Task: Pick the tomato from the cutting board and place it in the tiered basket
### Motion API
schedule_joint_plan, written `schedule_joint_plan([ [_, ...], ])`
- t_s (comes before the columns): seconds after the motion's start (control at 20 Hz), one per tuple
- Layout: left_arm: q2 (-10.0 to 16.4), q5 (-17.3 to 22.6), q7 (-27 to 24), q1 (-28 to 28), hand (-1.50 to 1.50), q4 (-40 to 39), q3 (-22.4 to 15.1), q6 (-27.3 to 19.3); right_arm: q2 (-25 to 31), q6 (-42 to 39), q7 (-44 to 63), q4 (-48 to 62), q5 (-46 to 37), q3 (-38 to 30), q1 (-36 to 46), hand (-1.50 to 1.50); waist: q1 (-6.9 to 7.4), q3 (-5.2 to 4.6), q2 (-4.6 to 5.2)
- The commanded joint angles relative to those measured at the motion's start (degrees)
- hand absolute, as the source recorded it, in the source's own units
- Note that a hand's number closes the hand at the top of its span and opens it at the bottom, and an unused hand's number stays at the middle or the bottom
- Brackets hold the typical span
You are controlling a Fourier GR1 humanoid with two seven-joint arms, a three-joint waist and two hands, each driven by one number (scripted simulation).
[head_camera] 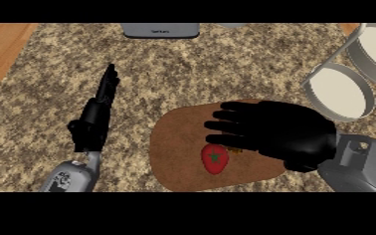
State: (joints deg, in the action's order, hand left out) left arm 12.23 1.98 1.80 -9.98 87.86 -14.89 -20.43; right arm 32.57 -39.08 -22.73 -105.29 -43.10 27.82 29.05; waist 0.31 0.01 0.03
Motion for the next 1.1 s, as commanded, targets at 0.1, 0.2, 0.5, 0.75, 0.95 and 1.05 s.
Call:
schedule_joint_plan([
  [0.1, -3.22, -3.13, 1.52, -0.37, 0.0, 0.62, -0.09, -0.69, -2.95, -0.29, -4.39, 7.17, -4.69, -1.47, 0.74, -1.5, -0.07, 0.0, -0.01],
  [0.2, 0.99, -0.08, 1.61, 1.28, 0.0, 2.43, 3.56, 3.81, -3.2, 1.21, -4.53, 7.32, -6.22, 0.31, -1.63, -1.5, 0.04, -0.01, -0.03],
  [0.5, -2.79, -4.03, 1.91, -0.26, 0.0, 1.18, 2.27, 1.55, -6.65, 3.31, -6.2, 12.98, -9.06, 2.86, -1.33, -1.5, 0.01, 0.0, 0.01],
  [0.75, -2.08, -4.79, 2.99, 3.06, 0.0, 4.69, 2.85, 2.91, -4.5, 2.81, -10.8, 10.25, -7.9, 0.48, -3.5, -1.5, -0.07, 0.0, -0.09],
  [0.95, -5.08, -6.29, 0.0, 1.62, 0.0, 0.42, 2.46, 1.93, -7.41, 3.13, -11.24, 17.02, -9.88, 2.21, 0.32, -1.5, 0.03, -0.01, 0.02],
  [1.05, -5.42, -5.87, -0.68, 1.06, 0.0, -0.62, 2.97, 3.18, -9.23, 0.12, -9.46, 15.92, -9.57, 1.41, 2.95, -1.5, -0.01, -0.02, 0.0],
])
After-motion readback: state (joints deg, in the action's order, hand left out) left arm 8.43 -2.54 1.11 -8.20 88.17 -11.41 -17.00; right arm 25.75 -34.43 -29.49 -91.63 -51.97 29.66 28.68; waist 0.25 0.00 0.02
